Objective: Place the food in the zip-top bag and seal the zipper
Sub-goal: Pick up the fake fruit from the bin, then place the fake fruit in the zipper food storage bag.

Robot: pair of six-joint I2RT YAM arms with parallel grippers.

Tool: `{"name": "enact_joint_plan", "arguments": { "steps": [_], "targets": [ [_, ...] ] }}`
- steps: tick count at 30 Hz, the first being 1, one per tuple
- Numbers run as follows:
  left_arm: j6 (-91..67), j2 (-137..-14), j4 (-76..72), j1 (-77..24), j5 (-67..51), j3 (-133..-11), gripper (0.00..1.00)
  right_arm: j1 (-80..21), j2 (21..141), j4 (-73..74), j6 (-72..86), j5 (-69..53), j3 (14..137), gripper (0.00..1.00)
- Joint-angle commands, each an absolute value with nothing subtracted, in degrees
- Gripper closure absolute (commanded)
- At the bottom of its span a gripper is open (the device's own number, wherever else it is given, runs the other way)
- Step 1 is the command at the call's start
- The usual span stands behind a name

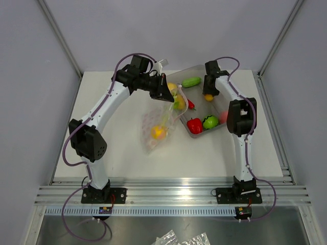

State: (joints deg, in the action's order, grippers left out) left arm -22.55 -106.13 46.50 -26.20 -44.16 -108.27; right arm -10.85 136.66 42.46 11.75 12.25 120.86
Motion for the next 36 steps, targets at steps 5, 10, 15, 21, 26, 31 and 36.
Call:
{"name": "enact_joint_plan", "arguments": {
  "steps": [5,10,15,21,26,31,36],
  "targets": [
    [-22.85,-103.01,43.95,-26.10,-45.35,-107.75,1.00,-10.99,124.73,37.01,13.80,9.58,112.42,0.73],
    [-22.76,-102.57,43.60,-26.10,-45.26,-107.49,1.00,-10.99,116.12,36.39,15.37,7.74,105.66,0.76],
    [-22.76,-103.01,43.42,-25.93,-45.26,-107.49,1.00,-11.07,104.54,34.54,18.10,2.74,96.26,0.76],
    [-22.68,-102.83,43.33,-25.93,-45.44,-107.14,1.00,-13.96,88.63,35.85,19.95,-4.56,92.19,0.73],
    [-22.50,-102.48,43.51,-25.93,-45.00,-107.14,1.00,-20.99,82.45,38.93,20.30,-4.66,93.69,0.72],
    [-22.59,-102.39,43.33,-25.93,-44.82,-107.05,1.00,-27.85,81.65,38.41,22.93,-6.59,92.38,0.71],
    [-22.68,-101.60,43.33,-25.84,-44.56,-106.96,1.00,-30.14,82.97,36.13,25.48,-8.87,88.25,0.72]
  ]
}}
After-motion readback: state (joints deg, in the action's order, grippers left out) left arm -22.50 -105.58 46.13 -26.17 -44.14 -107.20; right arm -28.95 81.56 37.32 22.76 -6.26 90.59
